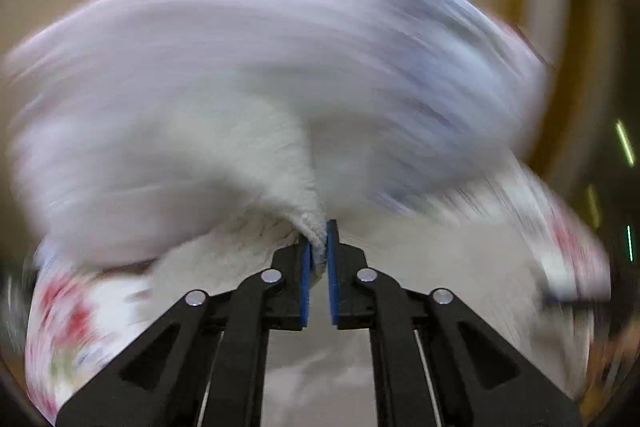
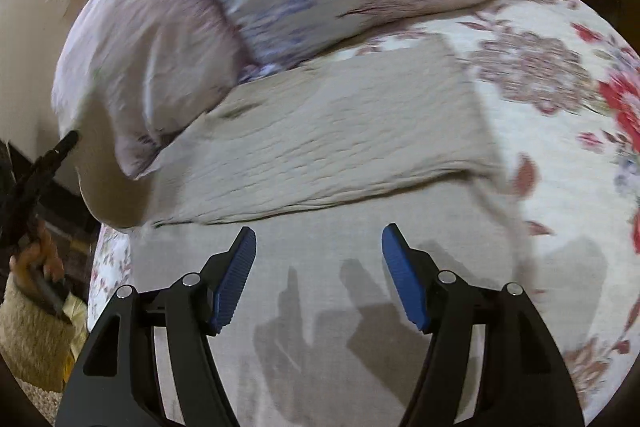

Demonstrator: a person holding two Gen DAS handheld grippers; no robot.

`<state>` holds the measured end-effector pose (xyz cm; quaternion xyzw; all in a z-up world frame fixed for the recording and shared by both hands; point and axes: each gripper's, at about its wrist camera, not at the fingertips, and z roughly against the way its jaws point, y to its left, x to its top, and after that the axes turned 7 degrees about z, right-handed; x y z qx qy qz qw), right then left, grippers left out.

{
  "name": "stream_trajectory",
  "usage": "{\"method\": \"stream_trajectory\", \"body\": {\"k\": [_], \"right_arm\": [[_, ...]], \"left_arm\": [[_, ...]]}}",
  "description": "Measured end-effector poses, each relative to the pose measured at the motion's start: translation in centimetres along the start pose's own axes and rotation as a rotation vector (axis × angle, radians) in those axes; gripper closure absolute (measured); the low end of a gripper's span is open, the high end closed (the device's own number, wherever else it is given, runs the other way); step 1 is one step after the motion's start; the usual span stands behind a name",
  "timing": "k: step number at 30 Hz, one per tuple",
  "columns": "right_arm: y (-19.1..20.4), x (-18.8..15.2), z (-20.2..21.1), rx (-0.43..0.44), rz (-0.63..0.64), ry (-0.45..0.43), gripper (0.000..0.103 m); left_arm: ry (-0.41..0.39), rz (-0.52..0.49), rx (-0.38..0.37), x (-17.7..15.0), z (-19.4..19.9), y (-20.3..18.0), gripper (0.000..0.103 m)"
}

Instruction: Fold small clothes

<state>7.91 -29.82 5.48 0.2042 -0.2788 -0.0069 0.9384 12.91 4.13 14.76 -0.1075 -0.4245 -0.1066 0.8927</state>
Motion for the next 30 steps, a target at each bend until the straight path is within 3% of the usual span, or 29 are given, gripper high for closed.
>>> {"method": "stream_trajectory", "body": {"k": [2, 4, 5, 6, 8, 10, 13, 16, 17, 19, 23, 25, 27, 30], "right_arm": [[-1.7, -0.1, 0.4, -0.021, -0.028, 0.007, 0.036], [-3.2, -0.4, 1.3, -0.031, -0.050, 0.009, 0.036], [-3.9, -0.7, 2.0, -0.041, -0.055, 0.005, 0.036], [-4.3, -1.0, 2.4, -0.050, -0.057, 0.003, 0.036], [-6.0, -2.2, 3.7, -0.078, -0.072, 0.018, 0.036], [-7.7, -3.7, 4.6, -0.077, -0.116, 0.048, 0.036], [-9.2, -6.0, 5.1, -0.026, -0.175, 0.103, 0.036], [-9.1, -8.4, 5.4, 0.048, -0.180, 0.150, 0.044], [-8.8, -9.0, 5.4, 0.086, -0.181, 0.169, 0.055], [-8.4, -10.8, 5.1, 0.187, -0.196, 0.231, 0.065], [-7.4, -13.2, 4.8, 0.333, -0.209, 0.313, 0.092], [-6.9, -13.6, 4.8, 0.375, -0.220, 0.311, 0.093], [-6.7, -12.6, 5.0, 0.418, -0.237, 0.260, 0.094], [-6.3, -9.8, 5.2, 0.452, -0.236, 0.175, 0.094]], "left_arm": [[0.168, -0.200, -0.043, -2.5, -4.0, -6.8, 0.088], [0.248, -0.249, -0.015, -5.0, -5.6, -8.6, 0.087], [0.261, -0.210, 0.002, -5.8, -5.5, -7.8, 0.080], [0.268, -0.148, 0.023, -6.3, -5.0, -6.5, 0.064], [0.259, 0.050, 0.087, -7.8, -2.5, -2.0, 0.045], [0.267, 0.191, 0.133, -10.1, 0.0, 1.2, 0.043], [0.344, 0.348, 0.202, -14.8, 2.6, 5.1, 0.042], [0.408, 0.460, 0.200, -18.8, 4.1, 6.4, 0.046], [0.409, 0.491, 0.186, -20.1, 5.0, 6.3, 0.048], [0.393, 0.520, 0.144, -21.9, 6.3, 5.0, 0.051], [0.405, 0.598, 0.027, -24.0, 8.2, 3.0, 0.068], [0.416, 0.617, 0.000, -24.7, 8.6, 1.9, 0.074], [0.435, 0.654, -0.054, -25.1, 8.5, 1.3, 0.089], [0.428, 0.660, -0.108, -23.7, 7.6, 0.9, 0.092]]}}
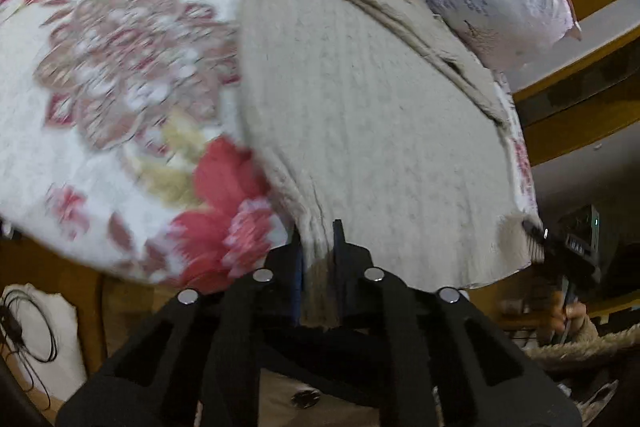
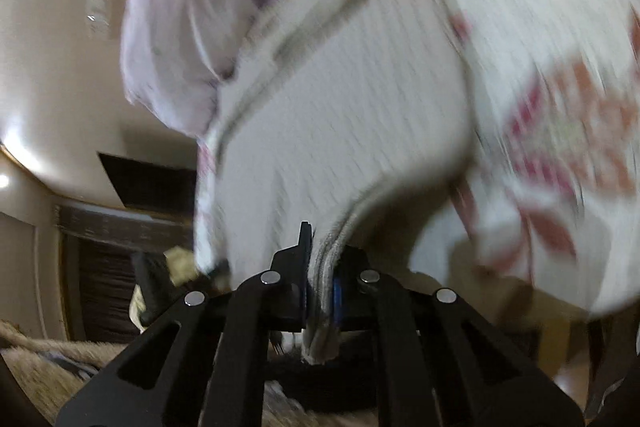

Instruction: Fold small clothes

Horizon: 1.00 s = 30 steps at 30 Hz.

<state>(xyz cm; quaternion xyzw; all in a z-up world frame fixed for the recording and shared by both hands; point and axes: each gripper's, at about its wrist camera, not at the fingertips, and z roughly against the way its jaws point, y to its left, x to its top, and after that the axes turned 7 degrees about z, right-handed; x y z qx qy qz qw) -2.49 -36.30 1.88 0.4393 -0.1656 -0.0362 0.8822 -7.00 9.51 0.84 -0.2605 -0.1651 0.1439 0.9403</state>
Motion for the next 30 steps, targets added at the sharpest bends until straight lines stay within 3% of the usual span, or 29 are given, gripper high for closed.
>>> {"method": "stream_trajectory", "body": {"k": [3, 6, 10, 12, 13, 14, 15, 16, 17, 19, 22, 24, 25, 29, 30], "right_arm": [[1.5, 4.6, 0.7, 0.052, 0.038, -0.117, 0.094], [3.1, 11.3, 0.8, 0.073, 0.067, -0.250, 0.094], [3.3, 18.8, -0.8, 0.034, 0.064, -0.367, 0.094], [2.5, 22.1, -3.0, -0.028, 0.028, -0.373, 0.083], [1.8, 23.4, -4.1, -0.065, -0.013, -0.358, 0.062], [1.3, 23.9, -4.6, -0.092, -0.052, -0.352, 0.048], [0.8, 23.9, -4.9, -0.088, -0.091, -0.357, 0.048], [0.5, 23.3, -4.9, -0.055, -0.107, -0.364, 0.042], [0.3, 22.7, -4.7, -0.058, -0.095, -0.361, 0.029], [-0.2, 21.5, -4.8, -0.115, -0.064, -0.346, 0.027], [-2.6, 20.3, -5.2, -0.104, -0.145, -0.304, 0.027], [-3.2, 19.4, -5.1, -0.103, -0.160, -0.307, 0.027], [-3.4, 19.2, -4.9, -0.101, -0.156, -0.308, 0.027], [-3.0, 19.0, -4.6, -0.082, -0.133, -0.298, 0.027], [-2.8, 19.2, -4.7, -0.080, -0.131, -0.294, 0.027]], "left_arm": [[-0.050, -0.044, -0.056, 3.8, 0.1, -1.9, 0.093], [-0.169, -0.059, -0.106, 10.9, 0.8, -3.7, 0.094], [-0.336, -0.091, -0.061, 21.3, 0.0, -6.6, 0.090], [-0.343, -0.073, -0.024, 24.8, -1.3, -6.8, 0.074], [-0.318, -0.049, 0.023, 26.7, -2.7, -6.6, 0.065], [-0.304, -0.026, 0.084, 27.6, -3.3, -6.2, 0.043], [-0.296, -0.015, 0.111, 27.7, -3.5, -5.9, 0.036], [-0.282, -0.017, 0.110, 27.7, -3.7, -5.1, 0.035], [-0.269, -0.024, 0.108, 27.6, -4.0, -4.5, 0.033], [-0.218, -0.028, 0.127, 27.3, -4.9, -3.1, 0.033], [-0.117, 0.033, 0.070, 27.2, -7.2, -1.1, 0.035], [-0.088, 0.057, 0.047, 27.0, -8.4, -0.6, 0.038], [-0.116, 0.050, 0.046, 26.8, -8.6, -0.7, 0.039], [-0.096, 0.112, -0.045, 25.8, -9.6, -0.6, 0.087], [-0.101, 0.144, -0.056, 25.7, -9.6, -0.6, 0.088]]}}
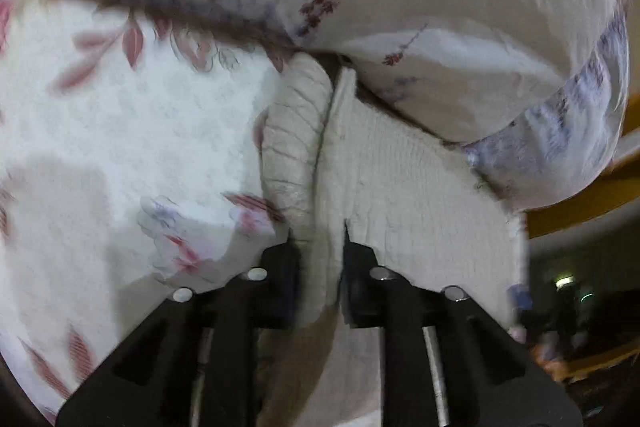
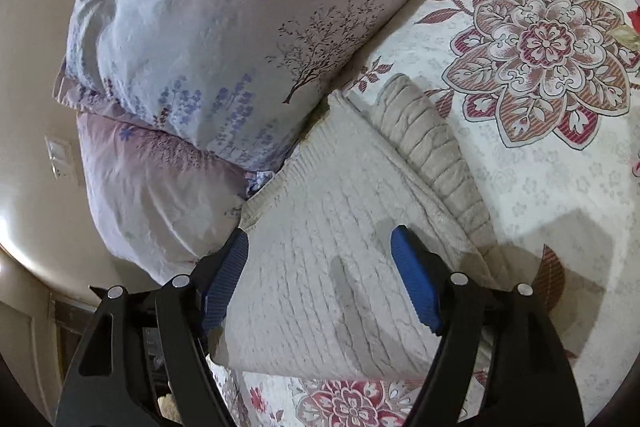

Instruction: Fold small clothes

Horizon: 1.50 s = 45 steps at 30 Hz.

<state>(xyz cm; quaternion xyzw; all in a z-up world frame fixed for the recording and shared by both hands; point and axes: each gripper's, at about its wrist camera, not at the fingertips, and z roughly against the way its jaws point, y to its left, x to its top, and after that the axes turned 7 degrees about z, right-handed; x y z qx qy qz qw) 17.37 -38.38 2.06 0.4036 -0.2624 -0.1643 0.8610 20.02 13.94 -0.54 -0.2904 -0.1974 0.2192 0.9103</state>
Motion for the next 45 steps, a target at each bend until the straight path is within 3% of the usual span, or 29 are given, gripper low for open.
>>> {"method": "stream_trajectory", "body": {"k": [3, 6, 8, 10, 12, 13, 16, 17, 18, 20, 22, 24, 27, 29, 30, 31, 32, 34, 36, 39, 42, 43, 45], "right_arm": [[-0.4, 0.0, 1.1, 0.006, 0.006, 0.004, 0.027], [-0.6, 0.2, 2.8, -0.016, 0.035, -0.022, 0.027], [-1.0, 0.4, 4.5, -0.041, 0.062, -0.049, 0.027], [-1.6, 0.9, 5.9, -0.063, 0.065, -0.073, 0.027], [-2.2, 1.5, 6.7, -0.081, 0.061, -0.097, 0.027], [-2.5, 2.0, 7.0, -0.094, 0.065, -0.103, 0.027], [-3.4, 3.6, 6.8, -0.111, 0.060, -0.080, 0.027], [-3.7, 4.0, 6.7, -0.098, 0.044, -0.065, 0.023], [-4.1, 4.5, 6.4, -0.078, 0.018, -0.042, 0.018], [-4.3, 5.1, 5.5, -0.052, 0.000, 0.009, 0.005], [-4.5, 5.6, 3.7, -0.035, -0.005, 0.095, 0.004], [-4.6, 5.7, 1.6, -0.053, -0.014, 0.178, 0.003], [-4.3, 5.4, -1.1, -0.101, 0.020, 0.259, 0.004], [-4.2, 4.8, -2.2, -0.115, 0.045, 0.272, 0.010], [-3.9, 4.6, -2.2, -0.103, 0.067, 0.253, 0.020], [-4.0, 4.3, -2.5, -0.101, 0.070, 0.269, 0.044], [-4.1, 4.0, -2.7, -0.111, 0.069, 0.272, 0.054], [-3.7, 3.3, -2.3, -0.086, 0.081, 0.240, 0.067], [-2.4, 2.3, -1.8, -0.067, 0.109, 0.207, 0.070], [0.5, 1.2, -1.9, -0.043, 0.167, 0.187, 0.071], [3.8, -0.9, -3.0, 0.010, 0.254, 0.228, 0.073], [4.8, -1.9, -3.8, 0.000, 0.290, 0.256, 0.073], [5.9, -2.9, -5.2, -0.064, 0.338, 0.298, 0.072]], "left_arm": [[-0.019, 0.040, -0.100, -0.9, 1.5, -1.8, 0.090], [-0.029, -0.024, -0.275, -2.7, 2.7, -9.2, 0.091], [0.006, -0.081, -0.358, -3.9, 1.6, -14.0, 0.091], [0.090, -0.115, -0.447, -5.6, -2.1, -20.3, 0.091], [0.160, -0.122, -0.489, -7.1, -5.9, -24.7, 0.088], [0.238, -0.103, -0.530, -8.2, -8.8, -27.3, 0.087], [0.370, -0.025, -0.652, -9.9, -12.2, -29.8, 0.083], [0.344, -0.017, -0.654, -9.9, -11.6, -29.3, 0.074], [0.304, -0.036, -0.630, -9.8, -10.9, -28.7, 0.051], [0.140, -0.116, -0.437, -8.9, -8.1, -25.8, 0.030], [0.085, -0.174, -0.273, -8.5, -7.3, -23.4, 0.030], [0.115, -0.182, -0.136, -8.4, -7.8, -21.1, 0.029], [0.187, -0.223, -0.071, -10.0, -9.5, -20.3, 0.029], [0.209, -0.310, -0.021, -11.7, -10.9, -21.2, 0.026], [0.208, -0.341, -0.013, -12.5, -11.5, -21.6, 0.022], [0.189, -0.356, -0.015, -13.0, -11.8, -21.6, 0.021], [0.179, -0.350, -0.025, -13.3, -11.9, -21.2, 0.020], [0.201, -0.286, -0.081, -13.4, -13.1, -21.1, 0.034], [0.200, -0.247, -0.117, -13.4, -13.8, -20.8, 0.051], [0.177, -0.288, -0.180, -13.4, -11.2, -20.1, 0.067], [0.097, -0.288, -0.249, -12.8, -6.5, -18.2, 0.068], [0.057, -0.291, -0.238, -12.7, -4.7, -17.1, 0.067], [0.003, -0.344, -0.120, -12.8, -3.3, -15.9, 0.062]]}}
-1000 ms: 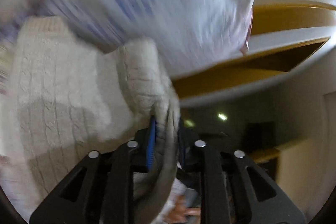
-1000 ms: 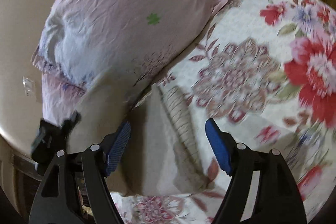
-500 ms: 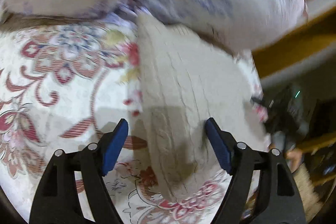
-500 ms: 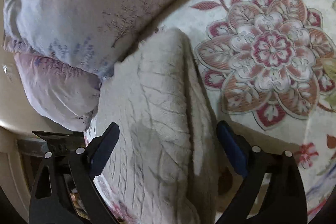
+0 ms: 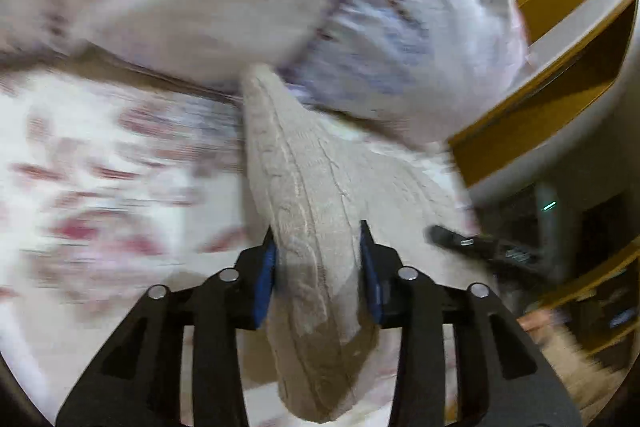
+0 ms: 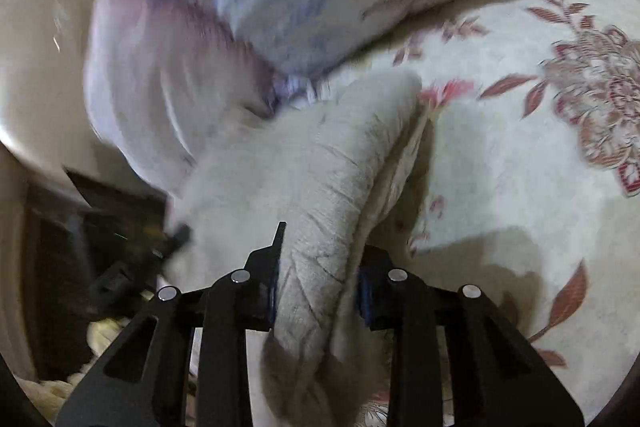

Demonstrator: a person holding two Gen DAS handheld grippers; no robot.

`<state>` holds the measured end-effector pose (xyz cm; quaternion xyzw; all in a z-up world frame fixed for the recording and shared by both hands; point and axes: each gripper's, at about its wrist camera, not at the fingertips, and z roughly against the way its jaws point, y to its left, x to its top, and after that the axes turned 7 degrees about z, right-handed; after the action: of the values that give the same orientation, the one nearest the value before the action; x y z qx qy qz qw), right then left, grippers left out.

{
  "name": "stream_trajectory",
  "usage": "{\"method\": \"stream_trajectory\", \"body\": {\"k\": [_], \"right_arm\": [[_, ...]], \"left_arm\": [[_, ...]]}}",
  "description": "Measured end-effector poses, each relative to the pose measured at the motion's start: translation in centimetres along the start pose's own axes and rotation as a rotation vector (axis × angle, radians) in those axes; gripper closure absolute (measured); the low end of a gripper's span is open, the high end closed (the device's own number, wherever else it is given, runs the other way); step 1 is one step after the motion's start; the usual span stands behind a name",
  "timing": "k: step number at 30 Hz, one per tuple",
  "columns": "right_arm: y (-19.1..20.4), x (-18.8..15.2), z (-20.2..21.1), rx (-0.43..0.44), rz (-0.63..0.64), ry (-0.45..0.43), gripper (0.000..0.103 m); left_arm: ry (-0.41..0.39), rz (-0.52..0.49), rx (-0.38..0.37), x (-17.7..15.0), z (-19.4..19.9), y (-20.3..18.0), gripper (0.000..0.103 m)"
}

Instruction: Fold small clothes

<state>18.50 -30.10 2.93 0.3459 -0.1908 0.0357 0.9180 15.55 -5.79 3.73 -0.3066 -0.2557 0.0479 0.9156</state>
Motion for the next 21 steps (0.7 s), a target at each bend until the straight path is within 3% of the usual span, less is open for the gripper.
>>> {"method": "stream_trajectory", "body": {"k": [2, 3, 4, 5, 6, 7, 8, 10, 13, 16, 18, 20, 21], "right_arm": [[-0.2, -0.1, -0.2, -0.046, -0.039, -0.027, 0.064], [-0.5, -0.1, 0.1, -0.058, -0.070, -0.057, 0.060], [-1.0, 0.3, 0.4, -0.055, -0.113, -0.103, 0.047], [-1.3, 0.5, 0.3, -0.054, -0.133, -0.115, 0.038], [-1.4, 1.1, -0.3, -0.048, -0.154, -0.111, 0.038], [-1.4, 1.7, -1.1, -0.049, -0.150, -0.102, 0.051], [-1.2, 2.2, -1.8, -0.078, -0.131, -0.090, 0.096], [-2.2, 3.5, -2.6, -0.185, -0.141, -0.085, 0.094], [-3.0, 4.7, -3.3, -0.231, -0.222, -0.107, 0.094], [-1.3, 3.8, -1.5, -0.267, -0.138, -0.142, 0.091], [0.2, 2.4, 0.4, -0.320, -0.057, -0.172, 0.077], [1.7, -0.5, 2.9, -0.390, 0.009, -0.227, 0.019], [2.4, -2.6, 4.3, -0.424, 0.032, -0.263, 0.011]], "left_arm": [[-0.034, -0.055, 0.188, -1.1, 1.7, 0.8, 0.062], [-0.041, -0.061, 0.215, -1.3, 2.5, 1.2, 0.057], [-0.053, -0.070, 0.243, -1.9, 3.2, 1.2, 0.053], [-0.068, -0.080, 0.267, -2.1, 3.9, 1.3, 0.040], [-0.083, -0.093, 0.288, -2.7, 4.6, 0.9, 0.030], [-0.098, -0.106, 0.302, -3.4, 5.3, 0.5, 0.028], [-0.100, -0.111, 0.306, -3.8, 7.3, 1.4, 0.025], [-0.090, -0.108, 0.322, -4.7, 8.5, 2.2, 0.017], [-0.073, -0.125, 0.378, -6.2, 9.7, 4.0, 0.007], [-0.064, -0.172, 0.464, -7.5, 9.5, 3.6, 0.002], [-0.048, -0.193, 0.494, -7.9, 9.1, 3.3, 0.002], [-0.029, -0.205, 0.507, -8.7, 8.6, 3.3, 0.002], [-0.019, -0.205, 0.502, -8.9, 8.4, 3.3, 0.002]]}}
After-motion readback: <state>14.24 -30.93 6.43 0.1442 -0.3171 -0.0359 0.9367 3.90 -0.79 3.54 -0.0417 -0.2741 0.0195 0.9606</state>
